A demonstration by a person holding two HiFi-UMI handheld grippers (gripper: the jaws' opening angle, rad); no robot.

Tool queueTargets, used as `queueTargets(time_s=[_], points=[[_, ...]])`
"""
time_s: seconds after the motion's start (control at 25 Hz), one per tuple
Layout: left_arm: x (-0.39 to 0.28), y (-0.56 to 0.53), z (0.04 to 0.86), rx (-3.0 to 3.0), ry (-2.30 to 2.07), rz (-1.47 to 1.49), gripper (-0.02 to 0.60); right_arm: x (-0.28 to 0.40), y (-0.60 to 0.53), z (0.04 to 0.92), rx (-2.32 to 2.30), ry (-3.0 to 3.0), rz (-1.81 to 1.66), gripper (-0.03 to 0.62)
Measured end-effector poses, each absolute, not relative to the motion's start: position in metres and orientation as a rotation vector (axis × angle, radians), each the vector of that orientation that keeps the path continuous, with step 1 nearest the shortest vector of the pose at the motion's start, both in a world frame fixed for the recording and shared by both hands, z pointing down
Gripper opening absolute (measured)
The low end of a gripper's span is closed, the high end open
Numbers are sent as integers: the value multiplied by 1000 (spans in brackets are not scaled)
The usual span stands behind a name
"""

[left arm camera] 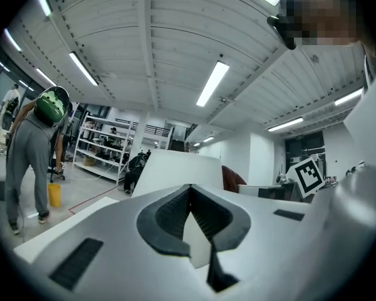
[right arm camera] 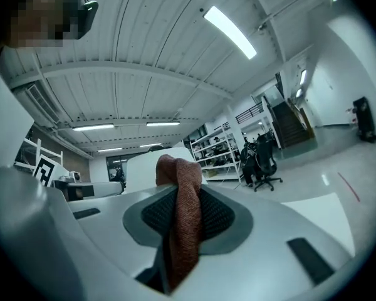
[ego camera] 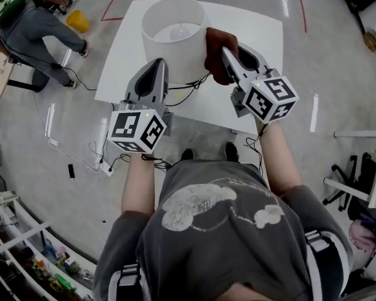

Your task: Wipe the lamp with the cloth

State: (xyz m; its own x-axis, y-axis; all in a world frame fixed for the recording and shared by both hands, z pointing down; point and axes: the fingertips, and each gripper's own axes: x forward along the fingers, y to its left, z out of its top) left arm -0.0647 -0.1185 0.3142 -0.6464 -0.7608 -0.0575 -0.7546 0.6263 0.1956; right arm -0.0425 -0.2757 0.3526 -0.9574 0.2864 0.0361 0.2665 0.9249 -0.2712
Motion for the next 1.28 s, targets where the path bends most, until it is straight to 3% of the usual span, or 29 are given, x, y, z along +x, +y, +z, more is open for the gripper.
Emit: queueTargets(time_s=[0.8,1.28], points=[[-21,-153,392,840,-2850,-339,8,-61,-325,459,-577,-2742,404,86],[-23,-151,342,938,-2933,-424,8,-54,-321,392,-608,-2863,372,86]])
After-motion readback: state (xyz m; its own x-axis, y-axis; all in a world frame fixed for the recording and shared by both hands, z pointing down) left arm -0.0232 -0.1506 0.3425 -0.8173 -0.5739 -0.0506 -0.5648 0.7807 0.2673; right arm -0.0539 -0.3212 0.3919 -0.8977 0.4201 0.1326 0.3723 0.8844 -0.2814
